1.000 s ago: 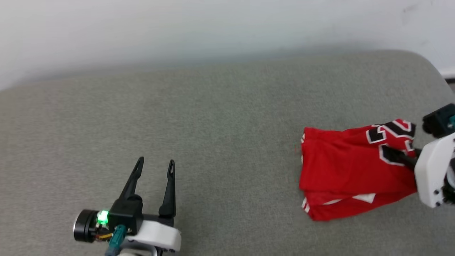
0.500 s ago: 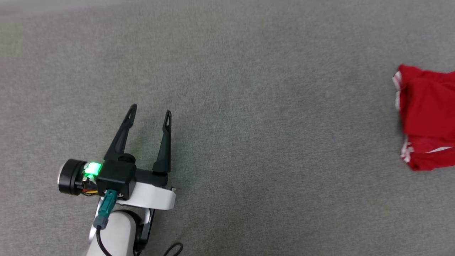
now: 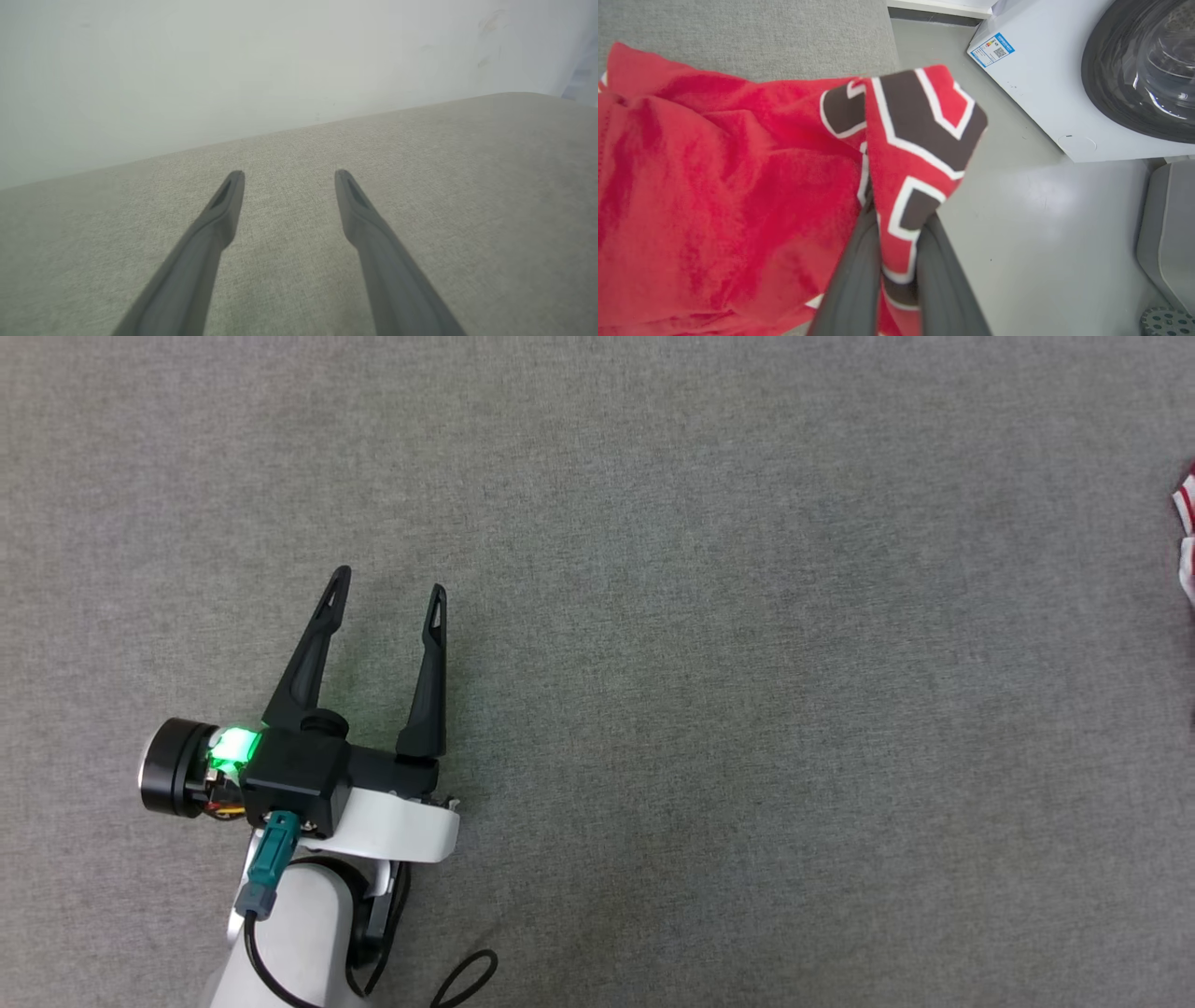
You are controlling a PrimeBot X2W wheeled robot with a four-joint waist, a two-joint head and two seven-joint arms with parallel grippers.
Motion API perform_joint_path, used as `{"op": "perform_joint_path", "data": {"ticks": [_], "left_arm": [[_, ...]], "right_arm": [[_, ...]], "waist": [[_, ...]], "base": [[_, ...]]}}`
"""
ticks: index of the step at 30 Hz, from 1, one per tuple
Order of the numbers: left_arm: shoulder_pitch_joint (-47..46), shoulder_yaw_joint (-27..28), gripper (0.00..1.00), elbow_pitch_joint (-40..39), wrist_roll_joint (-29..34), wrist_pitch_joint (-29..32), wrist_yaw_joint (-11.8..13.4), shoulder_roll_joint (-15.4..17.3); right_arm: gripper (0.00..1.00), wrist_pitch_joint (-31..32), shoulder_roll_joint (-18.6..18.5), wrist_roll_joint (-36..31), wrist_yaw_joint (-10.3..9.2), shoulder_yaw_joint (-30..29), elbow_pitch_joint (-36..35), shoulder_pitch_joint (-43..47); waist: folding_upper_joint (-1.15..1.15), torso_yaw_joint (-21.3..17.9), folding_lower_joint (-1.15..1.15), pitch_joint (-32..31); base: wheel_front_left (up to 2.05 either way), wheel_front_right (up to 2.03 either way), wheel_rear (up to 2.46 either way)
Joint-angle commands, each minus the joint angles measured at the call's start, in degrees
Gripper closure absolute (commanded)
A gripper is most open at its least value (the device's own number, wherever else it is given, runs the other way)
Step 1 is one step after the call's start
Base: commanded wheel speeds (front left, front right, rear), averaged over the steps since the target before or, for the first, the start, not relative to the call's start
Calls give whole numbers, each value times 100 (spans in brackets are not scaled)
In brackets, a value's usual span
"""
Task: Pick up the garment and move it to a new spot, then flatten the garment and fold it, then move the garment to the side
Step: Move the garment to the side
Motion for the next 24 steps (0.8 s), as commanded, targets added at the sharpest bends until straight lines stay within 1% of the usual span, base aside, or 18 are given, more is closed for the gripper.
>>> {"op": "perform_joint_path", "data": {"ticks": [1,2,6,9,11,16,21,24], "left_arm": [[43,-1,0,11,-34,-14,27,19],[67,-7,0,32,-40,-14,33,17],[168,-38,0,89,-59,-14,55,-7],[292,-64,0,133,-86,-14,77,-30],[383,-69,0,155,-100,-14,83,-53],[680,-31,0,235,-174,-14,132,-95],[961,31,0,299,-239,-14,141,-132],[1096,33,0,317,-249,-14,143,-160]], "right_arm": [[72,0,66,-42,-9,-45,58,-31],[0,-108,93,-101,-9,-71,32,-25],[0,-467,150,-353,-9,-249,63,77],[0,-665,179,-447,-10,-309,-81,172],[0,-909,193,-542,-9,-339,-277,241],[0,-1727,451,-734,-9,-421,-905,411],[0,-2688,944,-979,-9,-568,-1651,636],[0,-3187,1318,-1091,-9,-691,-2076,849]], "waist": [[0,2,-1,-84],[0,4,-1,-137],[0,42,-1,-411],[0,83,-1,-682],[0,123,-1,-875],[0,251,-1,-1379],[0,416,-1,-1792],[0,557,-1,-2000]], "base": [[0,0,0],[0,0,0],[0,0,0],[0,0,0],[0,0,0],[0,0,0],[0,0,0],[0,0,0]]}}
